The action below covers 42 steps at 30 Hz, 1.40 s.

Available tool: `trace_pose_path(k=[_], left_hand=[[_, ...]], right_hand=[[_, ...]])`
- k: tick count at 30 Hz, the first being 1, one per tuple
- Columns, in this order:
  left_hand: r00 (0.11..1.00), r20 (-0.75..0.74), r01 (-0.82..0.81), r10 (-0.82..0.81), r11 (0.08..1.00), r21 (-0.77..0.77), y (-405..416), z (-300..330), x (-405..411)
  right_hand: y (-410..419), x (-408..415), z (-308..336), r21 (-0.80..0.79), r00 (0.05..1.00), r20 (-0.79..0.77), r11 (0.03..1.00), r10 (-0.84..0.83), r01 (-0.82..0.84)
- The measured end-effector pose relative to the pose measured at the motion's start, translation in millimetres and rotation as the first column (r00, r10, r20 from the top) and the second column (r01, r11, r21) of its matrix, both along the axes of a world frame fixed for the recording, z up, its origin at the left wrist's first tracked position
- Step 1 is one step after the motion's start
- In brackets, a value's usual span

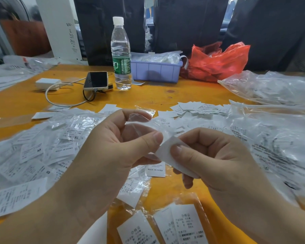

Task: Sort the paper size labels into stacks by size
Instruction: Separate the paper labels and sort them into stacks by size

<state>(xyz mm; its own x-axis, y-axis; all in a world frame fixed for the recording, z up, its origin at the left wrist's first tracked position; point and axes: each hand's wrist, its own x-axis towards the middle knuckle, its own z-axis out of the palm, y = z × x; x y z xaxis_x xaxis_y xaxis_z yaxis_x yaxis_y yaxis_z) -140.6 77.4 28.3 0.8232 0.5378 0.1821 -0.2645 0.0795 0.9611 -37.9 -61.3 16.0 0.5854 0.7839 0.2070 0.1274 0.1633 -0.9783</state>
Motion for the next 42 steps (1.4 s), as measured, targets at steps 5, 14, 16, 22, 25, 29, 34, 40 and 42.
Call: trace_pose_path(k=[5, 14, 16, 22, 25, 29, 34, 40, 42], left_hand=[[1.0, 0.009, 0.004, -0.004, 1.0, 0.015, -1.4, 0.2, -0.1], [0.999, -0.011, 0.044, -0.043, 0.995, 0.094, -3.2, 0.7, -0.5], [0.998, 0.002, 0.065, -0.066, 0.995, 0.076, -3.6, 0.7, -0.8], [0.998, 0.062, -0.031, 0.029, 0.999, 0.028, -0.2, 3.6, -1.6], [0.998, 0.059, 0.0, -0.001, 1.0, 0.008, 0.1, 4.6, -2.6], [0.998, 0.031, 0.059, -0.06, 0.998, 0.012, -3.6, 3.6, -2.9], [0.999, 0.021, 0.025, -0.025, 1.0, -0.006, 0.0, 6.2, -3.8], [0.998, 0.004, 0.055, -0.055, 0.998, 0.009, -2.1, 2.0, -1.3], [0.999, 0.013, 0.051, -0.052, 0.997, 0.057, -3.7, 1.2, -1.6]], right_hand=[[0.4, -2.2, -1.1, -0.035, 1.0, 0.0, 0.999, 0.017, -0.017], [-0.8, -2.1, 0.8, -0.064, 0.999, -0.009, 0.997, 0.04, -0.041], [-0.3, -2.0, 1.3, -0.052, 0.999, -0.015, 0.998, 0.042, -0.043], [-1.2, 1.8, 3.8, -0.092, 0.986, -0.05, 0.982, 0.162, -0.166], [0.0, 2.7, 2.0, -0.088, 0.99, 0.002, 0.986, 0.141, -0.14], [-0.4, 1.8, 0.8, -0.074, 0.993, 0.018, 0.99, 0.12, -0.118], [-2.0, 4.3, 2.1, -0.039, 0.993, -0.02, 0.992, 0.12, -0.121], [-0.4, 3.7, -1.1, -0.013, 0.994, 0.071, 0.996, 0.084, -0.083], [0.0, 3.9, -1.4, -0.009, 0.997, 0.054, 0.998, 0.063, -0.063]])
